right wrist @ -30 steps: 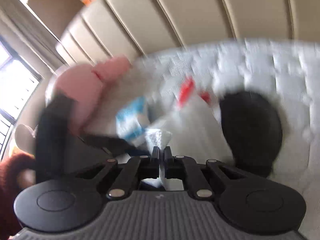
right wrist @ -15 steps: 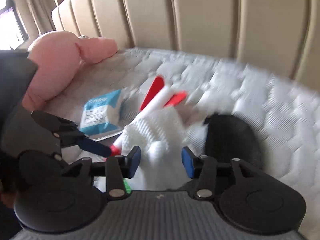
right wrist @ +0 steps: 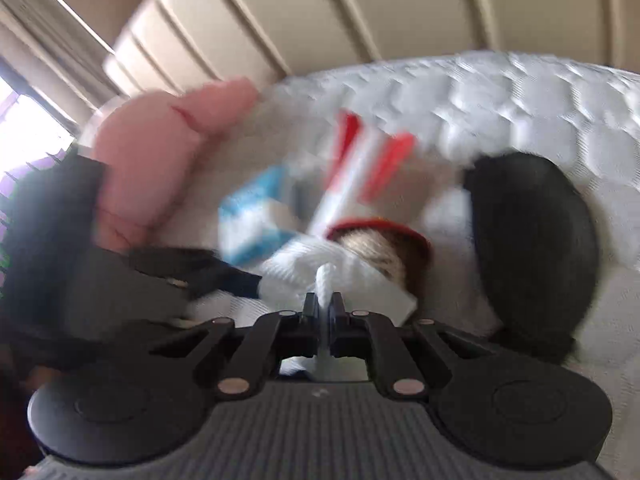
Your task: Organize soft objects
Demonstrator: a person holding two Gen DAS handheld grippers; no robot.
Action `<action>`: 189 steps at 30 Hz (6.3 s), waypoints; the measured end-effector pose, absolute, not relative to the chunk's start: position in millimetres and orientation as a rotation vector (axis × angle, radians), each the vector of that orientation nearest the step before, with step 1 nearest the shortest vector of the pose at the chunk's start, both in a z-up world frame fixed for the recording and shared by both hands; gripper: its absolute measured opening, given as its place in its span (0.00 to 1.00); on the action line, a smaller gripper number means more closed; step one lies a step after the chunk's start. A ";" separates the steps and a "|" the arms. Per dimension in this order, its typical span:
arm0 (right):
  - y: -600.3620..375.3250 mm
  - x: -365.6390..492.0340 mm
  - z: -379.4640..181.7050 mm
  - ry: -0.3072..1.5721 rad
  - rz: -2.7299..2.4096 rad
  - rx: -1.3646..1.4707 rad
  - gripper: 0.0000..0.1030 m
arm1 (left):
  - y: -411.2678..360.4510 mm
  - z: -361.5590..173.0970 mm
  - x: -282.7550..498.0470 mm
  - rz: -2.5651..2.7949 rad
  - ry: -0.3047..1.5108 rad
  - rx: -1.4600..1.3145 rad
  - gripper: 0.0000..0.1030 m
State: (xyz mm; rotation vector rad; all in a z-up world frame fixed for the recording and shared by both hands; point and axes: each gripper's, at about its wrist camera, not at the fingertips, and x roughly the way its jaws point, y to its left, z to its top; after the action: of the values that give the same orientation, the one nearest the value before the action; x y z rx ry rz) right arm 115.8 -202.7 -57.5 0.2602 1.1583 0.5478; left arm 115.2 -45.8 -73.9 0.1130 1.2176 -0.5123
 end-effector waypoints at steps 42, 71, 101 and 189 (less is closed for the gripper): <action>-245.2 122.7 -52.8 1.013 0.174 0.003 0.42 | 85.4 -66.2 196.4 0.092 1.037 -0.172 0.80; -187.4 91.1 -63.2 1.138 0.566 -0.101 0.48 | 29.2 -77.1 175.6 -0.244 1.144 -0.165 0.92; -307.0 124.0 -5.0 0.852 0.350 0.504 0.02 | -74.5 -96.1 160.6 -0.490 1.062 0.151 0.83; -268.9 130.8 -47.5 1.054 0.289 0.254 0.06 | -62.1 -90.5 159.6 -0.432 1.219 0.021 0.93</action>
State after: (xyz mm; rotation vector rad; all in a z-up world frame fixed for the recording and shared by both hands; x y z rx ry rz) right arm 130.8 -268.9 -47.5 0.2535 1.0543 0.2892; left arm 159.6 -62.1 -90.5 0.0207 1.2190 -0.4322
